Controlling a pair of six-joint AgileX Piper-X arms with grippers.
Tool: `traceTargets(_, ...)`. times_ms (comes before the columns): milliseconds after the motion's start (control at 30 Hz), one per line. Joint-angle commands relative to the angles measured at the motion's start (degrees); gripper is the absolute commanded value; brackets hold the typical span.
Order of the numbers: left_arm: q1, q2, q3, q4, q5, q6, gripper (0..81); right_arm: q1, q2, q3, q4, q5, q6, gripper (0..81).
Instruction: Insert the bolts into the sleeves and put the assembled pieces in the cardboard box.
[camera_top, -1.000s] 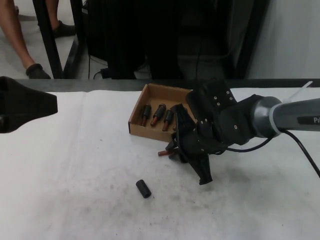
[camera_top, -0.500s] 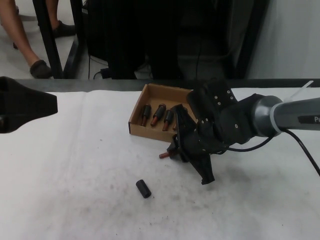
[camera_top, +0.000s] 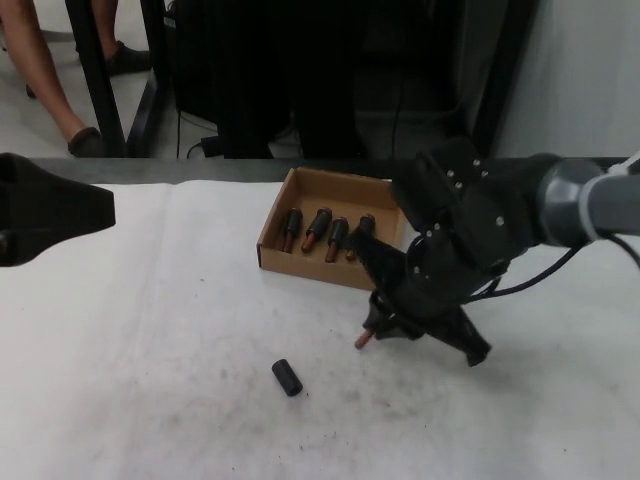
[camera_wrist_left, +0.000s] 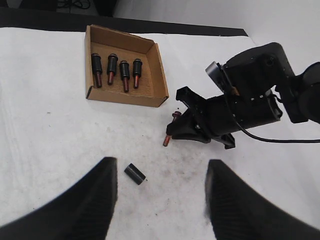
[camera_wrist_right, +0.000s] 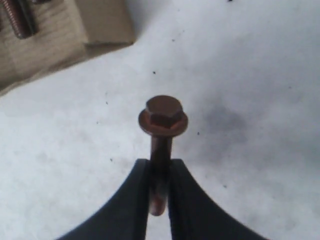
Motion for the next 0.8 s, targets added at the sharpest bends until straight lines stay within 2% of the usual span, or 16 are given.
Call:
traceTargets(0,-0.09,0.01,-0.12,-0.74,-0.03,0.21,51.0,-0.06,-3.02,-0.03,6.32,-0.79,-9.7,0.3)
traceTargets(267,-0.09,0.01,-0.12,-0.74,-0.03,0.21,51.0,-0.07,-6.4,-0.03,19.37,-3.42,-25.21,0.3)
traceTargets(533,-0.09,0.01,-0.12,-0.74,-0.03,0.21,51.0,-0.07,-6.4,-0.03,23.98,-10.39,-32.19,0.3)
traceTargets(767,-0.09,0.01,-0.12,-0.74,-0.03,0.21,51.0,0.05,-5.01,-0.03,28.8,-10.78,-42.37,0.3)
